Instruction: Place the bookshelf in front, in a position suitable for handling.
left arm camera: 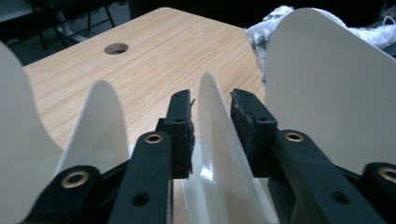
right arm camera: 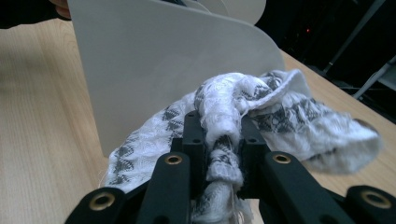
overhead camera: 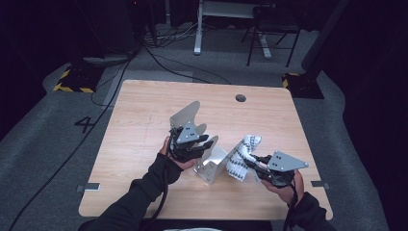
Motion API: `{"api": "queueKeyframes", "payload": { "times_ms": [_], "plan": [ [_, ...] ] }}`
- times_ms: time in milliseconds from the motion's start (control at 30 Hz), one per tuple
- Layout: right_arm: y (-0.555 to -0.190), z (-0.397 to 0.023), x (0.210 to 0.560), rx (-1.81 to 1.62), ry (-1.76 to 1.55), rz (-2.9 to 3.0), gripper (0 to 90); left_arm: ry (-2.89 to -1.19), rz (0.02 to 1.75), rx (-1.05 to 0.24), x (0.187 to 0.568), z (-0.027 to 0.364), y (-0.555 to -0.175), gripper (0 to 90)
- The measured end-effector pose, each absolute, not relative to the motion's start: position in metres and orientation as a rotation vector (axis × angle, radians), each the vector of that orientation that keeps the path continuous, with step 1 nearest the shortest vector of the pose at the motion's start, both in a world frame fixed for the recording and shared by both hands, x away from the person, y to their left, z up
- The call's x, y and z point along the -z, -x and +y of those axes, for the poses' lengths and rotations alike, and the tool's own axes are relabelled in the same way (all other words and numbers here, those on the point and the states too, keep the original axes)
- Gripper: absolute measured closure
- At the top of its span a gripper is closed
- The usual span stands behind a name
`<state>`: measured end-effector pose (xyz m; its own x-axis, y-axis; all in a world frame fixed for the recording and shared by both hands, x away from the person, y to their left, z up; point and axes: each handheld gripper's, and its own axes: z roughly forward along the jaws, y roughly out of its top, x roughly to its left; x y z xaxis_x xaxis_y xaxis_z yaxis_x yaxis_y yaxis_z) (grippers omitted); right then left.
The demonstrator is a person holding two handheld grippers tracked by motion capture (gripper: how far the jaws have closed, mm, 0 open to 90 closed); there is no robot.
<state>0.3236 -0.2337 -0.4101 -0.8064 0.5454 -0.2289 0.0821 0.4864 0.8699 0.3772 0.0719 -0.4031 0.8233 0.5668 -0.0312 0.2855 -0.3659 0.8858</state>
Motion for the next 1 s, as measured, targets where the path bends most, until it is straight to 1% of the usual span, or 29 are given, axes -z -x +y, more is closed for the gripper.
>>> {"api": "queueKeyframes", "payload": {
  "times_ms": [67, 200, 233, 333, 400, 500, 567, 600, 633, 667, 767, 867, 1000],
  "plan": [
    [-0.324, -0.229, 0.409, -1.29, -0.507, 2.253, 78.1, -1.974, 0.619, -0.323, 0.404, 0.069, -0.378, 76.2],
    [-0.322, -0.216, 0.409, -1.281, -0.455, 2.263, 78.1, -1.987, 0.604, -0.334, 0.404, 0.065, -0.378, 80.3],
    [-0.322, -0.213, 0.41, -1.282, -0.449, 2.267, 78.1, -1.982, 0.606, -0.322, 0.404, 0.065, -0.377, 80.7],
    [-0.322, -0.206, 0.413, -1.293, -0.429, 2.284, 78.1, -1.992, 0.616, -0.349, 0.403, 0.065, -0.376, 79.8],
    [-0.322, -0.204, 0.417, -1.3, -0.428, 2.307, 78.2, -1.988, 0.618, -0.345, 0.403, 0.067, -0.377, 82.3],
    [-0.321, -0.203, 0.423, -1.289, -0.418, 2.331, 78.2, -1.984, 0.623, -0.341, 0.403, 0.069, -0.378, 81.7],
    [-0.32, -0.201, 0.435, -1.257, -0.402, 2.377, 78.2, -1.982, 0.632, -0.352, 0.403, 0.07, -0.378, 80.3],
    [-0.32, -0.201, 0.438, -1.241, -0.401, 2.388, 78.2, -1.98, 0.642, -0.356, 0.402, 0.07, -0.378, 76.5],
    [-0.32, -0.201, 0.442, -1.229, -0.407, 2.401, 78.2, -1.984, 0.649, -0.366, 0.402, 0.071, -0.378, 70.6],
    [-0.32, -0.201, 0.443, -1.217, -0.406, 2.406, 78.2, -1.984, 0.649, -0.366, 0.402, 0.071, -0.378, 69.6],
    [-0.319, -0.203, 0.443, -1.218, -0.408, 2.4, 78.2, -1.982, 0.655, -0.37, 0.401, 0.073, -0.378, 69.5],
    [-0.318, -0.206, 0.437, -1.25, -0.413, 2.358, 78.2, -1.977, 0.655, -0.337, 0.402, 0.074, -0.379, 69.2],
    [-0.316, -0.209, 0.426, -1.285, -0.406, 2.296, 78.1, -1.986, 0.639, -0.324, 0.402, 0.073, -0.379, 76.1]
  ]
}}
